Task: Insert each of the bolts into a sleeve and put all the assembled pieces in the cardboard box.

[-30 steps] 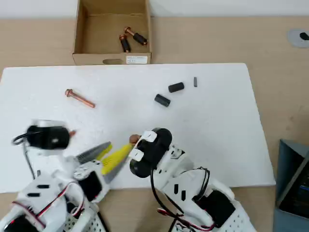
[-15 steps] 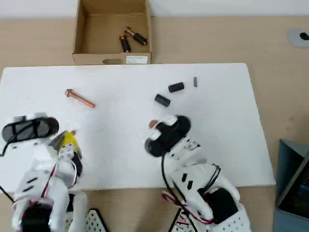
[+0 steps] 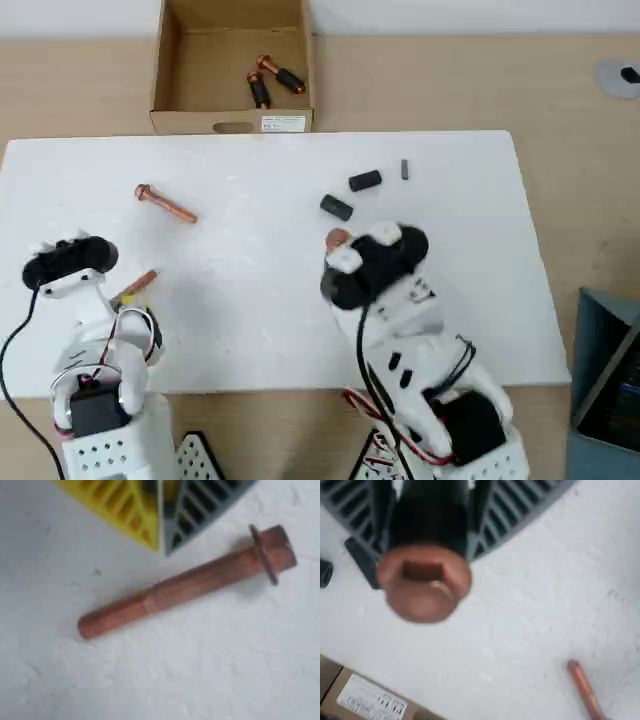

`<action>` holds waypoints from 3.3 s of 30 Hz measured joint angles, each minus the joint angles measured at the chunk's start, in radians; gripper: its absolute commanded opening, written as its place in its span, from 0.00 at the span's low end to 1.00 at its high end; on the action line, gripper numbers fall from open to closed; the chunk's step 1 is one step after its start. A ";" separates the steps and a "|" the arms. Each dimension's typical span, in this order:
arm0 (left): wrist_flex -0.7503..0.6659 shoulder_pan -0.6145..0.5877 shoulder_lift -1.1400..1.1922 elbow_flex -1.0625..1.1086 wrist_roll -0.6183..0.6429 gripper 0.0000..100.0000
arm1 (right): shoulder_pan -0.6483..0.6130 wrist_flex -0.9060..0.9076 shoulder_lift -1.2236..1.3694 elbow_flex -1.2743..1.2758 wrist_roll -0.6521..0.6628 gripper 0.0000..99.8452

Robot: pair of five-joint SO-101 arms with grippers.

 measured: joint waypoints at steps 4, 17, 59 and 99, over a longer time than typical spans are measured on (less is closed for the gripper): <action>-0.034 0.000 0.002 0.048 0.000 0.00 | 0.021 -0.094 0.221 -0.135 0.000 0.01; -0.081 0.000 0.002 0.066 0.000 0.00 | 0.104 -0.316 1.069 -0.717 0.000 0.01; -0.083 0.000 0.002 0.066 0.000 0.00 | 0.058 -0.281 2.759 -2.407 0.669 0.12; -0.083 0.000 0.002 0.066 0.000 0.00 | 0.176 0.778 2.472 -2.839 0.669 0.12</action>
